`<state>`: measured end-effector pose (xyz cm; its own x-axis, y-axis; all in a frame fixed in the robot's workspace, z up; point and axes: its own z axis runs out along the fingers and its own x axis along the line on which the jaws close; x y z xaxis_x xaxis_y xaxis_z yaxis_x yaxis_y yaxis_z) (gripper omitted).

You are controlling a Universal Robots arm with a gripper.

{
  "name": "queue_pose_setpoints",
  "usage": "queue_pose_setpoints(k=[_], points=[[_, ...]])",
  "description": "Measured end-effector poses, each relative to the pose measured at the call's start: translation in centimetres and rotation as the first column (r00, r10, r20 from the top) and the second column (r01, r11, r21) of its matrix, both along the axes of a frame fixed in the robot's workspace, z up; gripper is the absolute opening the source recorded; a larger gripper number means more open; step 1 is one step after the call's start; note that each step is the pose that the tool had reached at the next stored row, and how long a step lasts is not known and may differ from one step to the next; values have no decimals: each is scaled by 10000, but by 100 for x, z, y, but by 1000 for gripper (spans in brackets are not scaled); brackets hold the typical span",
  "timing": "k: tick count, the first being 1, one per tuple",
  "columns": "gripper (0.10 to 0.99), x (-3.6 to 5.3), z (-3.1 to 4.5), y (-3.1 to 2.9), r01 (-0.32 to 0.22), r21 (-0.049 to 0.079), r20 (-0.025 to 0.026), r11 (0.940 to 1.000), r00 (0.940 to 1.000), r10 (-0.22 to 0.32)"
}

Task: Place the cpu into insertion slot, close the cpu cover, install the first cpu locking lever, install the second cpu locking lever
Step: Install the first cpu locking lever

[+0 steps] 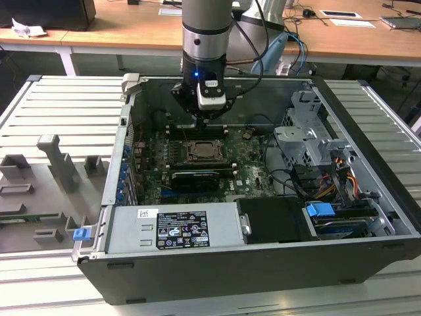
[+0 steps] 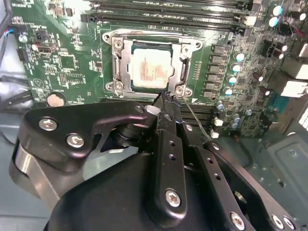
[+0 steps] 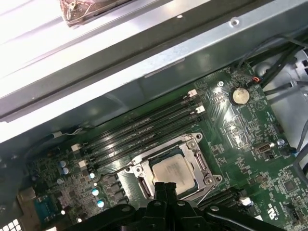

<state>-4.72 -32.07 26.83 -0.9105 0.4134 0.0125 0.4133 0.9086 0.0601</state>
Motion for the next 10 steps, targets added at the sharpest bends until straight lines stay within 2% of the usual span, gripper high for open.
queue_pose_setpoints(k=[6,10], points=[[106,0,0,0,-617,0,0,9981,9981,617],[106,0,0,0,-1075,1,1,9942,9942,1075]])
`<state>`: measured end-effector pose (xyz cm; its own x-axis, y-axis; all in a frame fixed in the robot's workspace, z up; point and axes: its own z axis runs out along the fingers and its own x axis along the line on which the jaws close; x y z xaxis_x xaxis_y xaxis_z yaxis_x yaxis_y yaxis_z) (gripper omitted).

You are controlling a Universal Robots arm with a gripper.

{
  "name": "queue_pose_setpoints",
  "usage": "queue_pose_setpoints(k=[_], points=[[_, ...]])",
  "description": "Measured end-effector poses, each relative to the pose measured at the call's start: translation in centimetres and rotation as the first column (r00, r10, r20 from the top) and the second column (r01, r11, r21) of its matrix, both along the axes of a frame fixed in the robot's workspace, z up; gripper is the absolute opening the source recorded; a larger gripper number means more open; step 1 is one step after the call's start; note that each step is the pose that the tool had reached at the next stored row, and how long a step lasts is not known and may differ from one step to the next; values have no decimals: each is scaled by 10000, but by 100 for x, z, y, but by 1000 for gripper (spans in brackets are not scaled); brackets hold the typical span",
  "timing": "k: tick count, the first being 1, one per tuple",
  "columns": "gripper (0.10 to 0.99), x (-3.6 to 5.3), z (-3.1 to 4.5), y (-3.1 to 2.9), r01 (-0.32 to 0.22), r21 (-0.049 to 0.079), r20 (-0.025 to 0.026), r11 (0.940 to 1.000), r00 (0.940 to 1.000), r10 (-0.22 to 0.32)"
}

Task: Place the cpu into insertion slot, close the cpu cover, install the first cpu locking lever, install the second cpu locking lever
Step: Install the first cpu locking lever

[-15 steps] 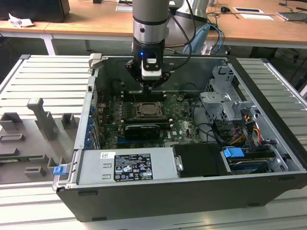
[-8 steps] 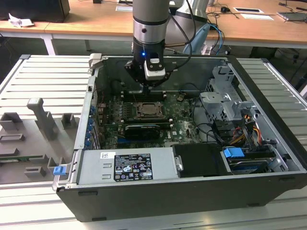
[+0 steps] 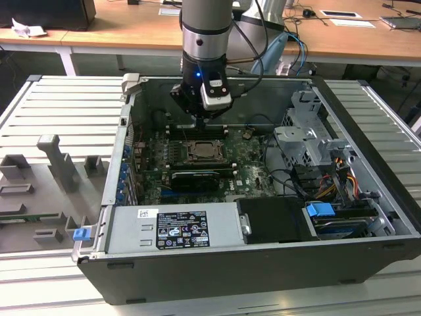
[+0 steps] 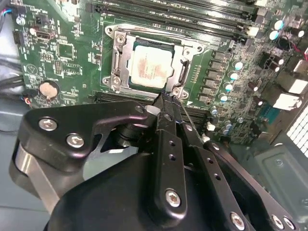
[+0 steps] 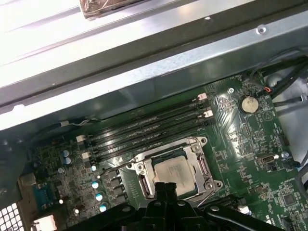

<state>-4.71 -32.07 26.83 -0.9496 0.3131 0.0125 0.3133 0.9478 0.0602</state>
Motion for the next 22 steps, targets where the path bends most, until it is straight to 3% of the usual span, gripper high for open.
queue_pose_setpoints(k=[4,8,13,16,17,19,20,22], points=[[106,0,-1,0,-876,0,-1,9962,9962,876],[106,0,-4,-1,-2184,-1,6,9758,9758,2184],[106,0,-4,-4,-2699,-11,43,9629,9629,2699],[106,-1,-5,-4,-2814,-17,63,9596,9596,2814],[106,0,-5,-4,-2934,-21,77,9560,9559,2935],[106,-1,-5,-7,-3245,-27,97,9459,9458,3245],[106,-1,-5,-7,-3544,-30,101,9351,9351,3544],[106,-1,-5,-7,-3917,-36,117,9201,9200,3917]])
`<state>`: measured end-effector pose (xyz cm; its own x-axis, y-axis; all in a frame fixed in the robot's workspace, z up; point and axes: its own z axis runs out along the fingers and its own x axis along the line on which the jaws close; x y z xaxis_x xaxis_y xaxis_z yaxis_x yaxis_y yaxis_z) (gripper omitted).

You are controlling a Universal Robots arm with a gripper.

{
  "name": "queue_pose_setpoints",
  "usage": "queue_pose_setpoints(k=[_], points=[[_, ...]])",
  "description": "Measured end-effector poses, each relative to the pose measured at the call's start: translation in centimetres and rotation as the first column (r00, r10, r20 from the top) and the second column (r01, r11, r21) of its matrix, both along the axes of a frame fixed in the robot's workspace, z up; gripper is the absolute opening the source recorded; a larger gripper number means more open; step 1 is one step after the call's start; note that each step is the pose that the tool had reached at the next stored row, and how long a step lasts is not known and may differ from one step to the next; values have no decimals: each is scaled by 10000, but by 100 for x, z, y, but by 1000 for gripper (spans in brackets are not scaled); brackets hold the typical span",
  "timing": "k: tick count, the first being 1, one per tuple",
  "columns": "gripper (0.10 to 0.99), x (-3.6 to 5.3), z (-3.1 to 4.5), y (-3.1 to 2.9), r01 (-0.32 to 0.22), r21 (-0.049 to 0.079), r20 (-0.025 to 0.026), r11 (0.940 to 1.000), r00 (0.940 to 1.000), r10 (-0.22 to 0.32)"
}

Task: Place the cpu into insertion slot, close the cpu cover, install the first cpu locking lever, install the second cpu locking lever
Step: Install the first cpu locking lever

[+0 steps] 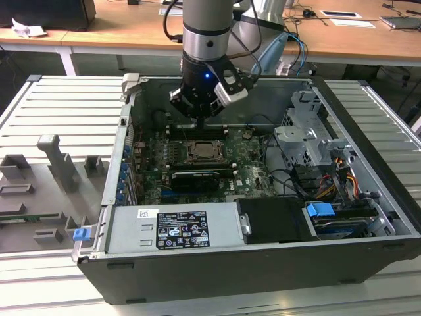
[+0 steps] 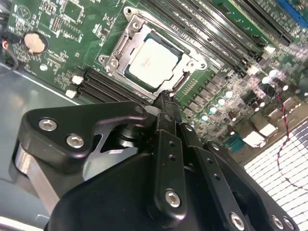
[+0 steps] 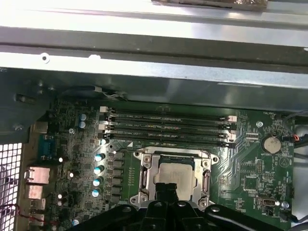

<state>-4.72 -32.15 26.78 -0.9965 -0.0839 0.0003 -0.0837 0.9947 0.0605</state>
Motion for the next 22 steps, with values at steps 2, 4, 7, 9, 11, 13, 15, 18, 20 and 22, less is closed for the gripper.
queue_pose_setpoints(k=[2,4,7,9,11,13,15,18,20,22], points=[[106,0,0,0,-165,0,10,9999,9999,165],[106,-1,-1,0,-264,1,43,9997,9996,264],[106,-17,-2,0,-280,-2,107,9996,9995,280],[106,-36,-4,0,-281,-3,143,9996,9995,281],[106,-73,-5,0,-282,-6,184,9996,9994,282],[106,-97,-12,0,-282,-4,229,9996,9993,282],[106,-129,-14,0,-281,-7,267,9996,9992,281],[106,-214,-19,0,-282,-9,349,9996,9990,282],[106,-279,-23,0,-281,-10,412,9996,9988,281],[106,-347,-26,0,-280,-12,466,9996,9985,281]])
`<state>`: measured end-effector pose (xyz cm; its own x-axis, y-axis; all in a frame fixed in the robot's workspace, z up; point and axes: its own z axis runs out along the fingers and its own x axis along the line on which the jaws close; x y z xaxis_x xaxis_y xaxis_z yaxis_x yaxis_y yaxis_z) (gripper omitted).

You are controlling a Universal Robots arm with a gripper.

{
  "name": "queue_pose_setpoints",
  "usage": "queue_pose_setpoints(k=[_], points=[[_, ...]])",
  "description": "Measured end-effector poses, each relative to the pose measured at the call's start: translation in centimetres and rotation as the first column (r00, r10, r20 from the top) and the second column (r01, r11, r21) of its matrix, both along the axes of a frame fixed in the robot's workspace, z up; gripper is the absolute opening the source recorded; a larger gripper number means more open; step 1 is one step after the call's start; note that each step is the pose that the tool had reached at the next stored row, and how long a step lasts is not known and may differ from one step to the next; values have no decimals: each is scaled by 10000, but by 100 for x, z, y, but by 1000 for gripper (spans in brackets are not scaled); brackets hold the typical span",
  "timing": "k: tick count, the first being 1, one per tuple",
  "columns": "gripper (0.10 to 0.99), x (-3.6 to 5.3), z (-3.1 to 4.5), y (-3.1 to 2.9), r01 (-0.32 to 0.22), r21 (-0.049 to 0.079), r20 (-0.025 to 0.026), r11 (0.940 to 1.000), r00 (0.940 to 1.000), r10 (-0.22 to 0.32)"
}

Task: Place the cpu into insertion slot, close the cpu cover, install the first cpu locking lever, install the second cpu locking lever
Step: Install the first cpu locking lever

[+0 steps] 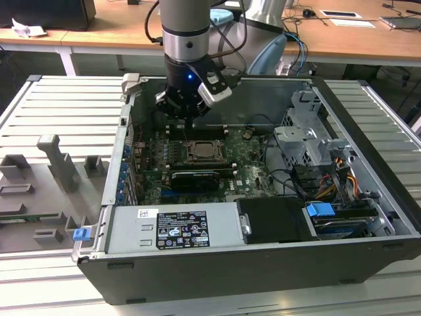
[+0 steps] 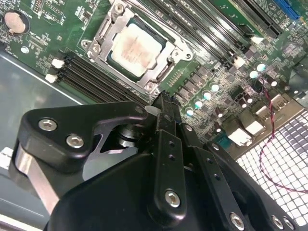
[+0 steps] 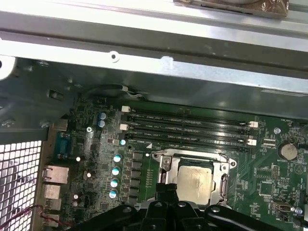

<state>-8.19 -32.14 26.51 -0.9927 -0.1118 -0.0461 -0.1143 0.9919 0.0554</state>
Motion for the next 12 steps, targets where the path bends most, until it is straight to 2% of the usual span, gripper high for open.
queue_pose_setpoints(k=[3,7,12], points=[[106,-83,-5,0,-1,0,42,10000,10000,1],[106,-191,-10,2,0,1,51,10000,10000,0],[106,-234,-10,11,218,5,49,9998,9998,-218]])
